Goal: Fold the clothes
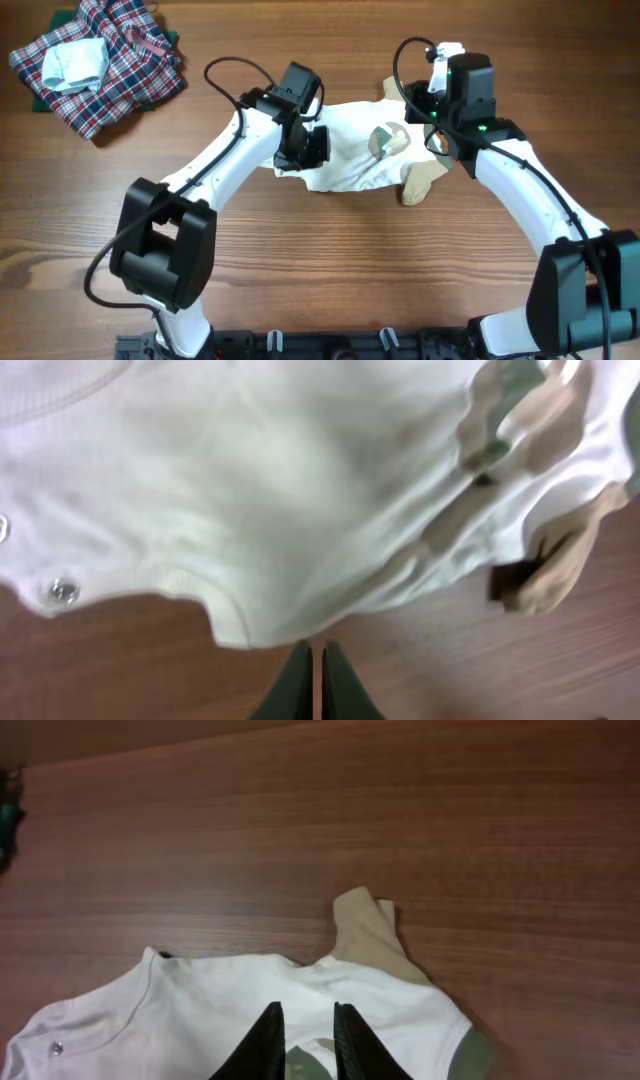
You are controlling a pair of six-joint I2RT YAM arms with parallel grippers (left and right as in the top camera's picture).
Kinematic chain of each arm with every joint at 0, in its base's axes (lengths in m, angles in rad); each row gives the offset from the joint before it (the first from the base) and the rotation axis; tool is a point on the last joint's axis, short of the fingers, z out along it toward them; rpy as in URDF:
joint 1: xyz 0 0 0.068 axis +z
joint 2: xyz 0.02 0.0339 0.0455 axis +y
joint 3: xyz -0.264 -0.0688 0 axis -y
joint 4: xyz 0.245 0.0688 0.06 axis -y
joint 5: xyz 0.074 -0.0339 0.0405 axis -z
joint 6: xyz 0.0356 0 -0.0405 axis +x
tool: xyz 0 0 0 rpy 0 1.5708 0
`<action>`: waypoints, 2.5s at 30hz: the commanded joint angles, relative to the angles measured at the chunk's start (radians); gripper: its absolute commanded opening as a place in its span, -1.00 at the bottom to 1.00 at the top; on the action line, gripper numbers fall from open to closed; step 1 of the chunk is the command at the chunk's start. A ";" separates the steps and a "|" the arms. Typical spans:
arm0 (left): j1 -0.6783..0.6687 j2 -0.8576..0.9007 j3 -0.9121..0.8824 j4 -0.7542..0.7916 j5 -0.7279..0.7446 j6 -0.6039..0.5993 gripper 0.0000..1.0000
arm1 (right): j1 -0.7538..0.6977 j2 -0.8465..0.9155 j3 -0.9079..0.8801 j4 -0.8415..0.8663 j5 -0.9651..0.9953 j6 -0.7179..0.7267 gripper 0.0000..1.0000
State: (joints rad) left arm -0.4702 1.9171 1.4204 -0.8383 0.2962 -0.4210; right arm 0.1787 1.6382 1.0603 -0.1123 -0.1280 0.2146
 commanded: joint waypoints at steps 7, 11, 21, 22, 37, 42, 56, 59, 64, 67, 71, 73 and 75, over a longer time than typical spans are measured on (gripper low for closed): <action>0.000 0.105 -0.001 0.092 0.036 -0.006 -0.88 | -0.003 0.280 0.135 0.043 -0.039 -0.006 -0.74; 0.001 0.111 -0.001 0.098 0.036 -0.006 -0.85 | -0.003 0.355 0.249 -0.004 -0.039 -0.006 -0.76; 0.001 0.119 -0.001 0.129 0.036 -0.006 -0.83 | -0.010 0.468 0.291 -0.063 -0.038 -0.017 -0.80; 0.001 0.126 -0.001 0.140 0.036 -0.006 -0.85 | -0.010 0.474 0.291 -0.063 -0.038 -0.017 -0.80; 0.000 0.226 -0.001 0.139 0.079 -0.006 -0.87 | -0.034 0.531 0.291 -0.060 0.064 -0.013 -0.81; 0.001 0.226 -0.001 0.089 0.077 -0.022 -0.87 | -0.048 0.531 0.291 -0.061 0.132 -0.013 -0.81; 0.084 0.226 0.011 0.042 0.001 0.026 -0.83 | -0.055 0.531 0.291 -0.078 0.321 0.001 -0.67; 0.129 0.223 0.040 0.027 0.002 0.087 -0.86 | -0.055 0.523 0.291 -0.095 0.346 0.006 -0.38; 0.150 0.187 0.090 0.014 -0.002 0.134 -0.85 | -0.055 0.454 0.291 -0.101 0.346 -0.005 -0.24; 0.144 0.156 0.101 0.003 -0.002 0.133 -0.80 | -0.055 0.372 0.291 -0.121 0.341 -0.011 -0.20; 0.129 0.108 0.102 -0.060 -0.001 0.129 -0.78 | -0.054 0.222 0.291 -0.230 0.244 -0.039 -0.13; 0.116 0.093 0.102 -0.085 -0.001 0.129 -0.74 | -0.054 0.128 0.291 -0.338 0.099 -0.050 -0.15; 0.102 0.091 0.102 -0.099 0.006 0.116 -0.74 | -0.054 0.071 0.291 -0.467 -0.017 -0.057 -0.39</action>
State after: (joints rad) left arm -0.3447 2.0480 1.5040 -0.9184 0.3038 -0.3115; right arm 0.1268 1.8099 1.3514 -0.4656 0.0696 0.1841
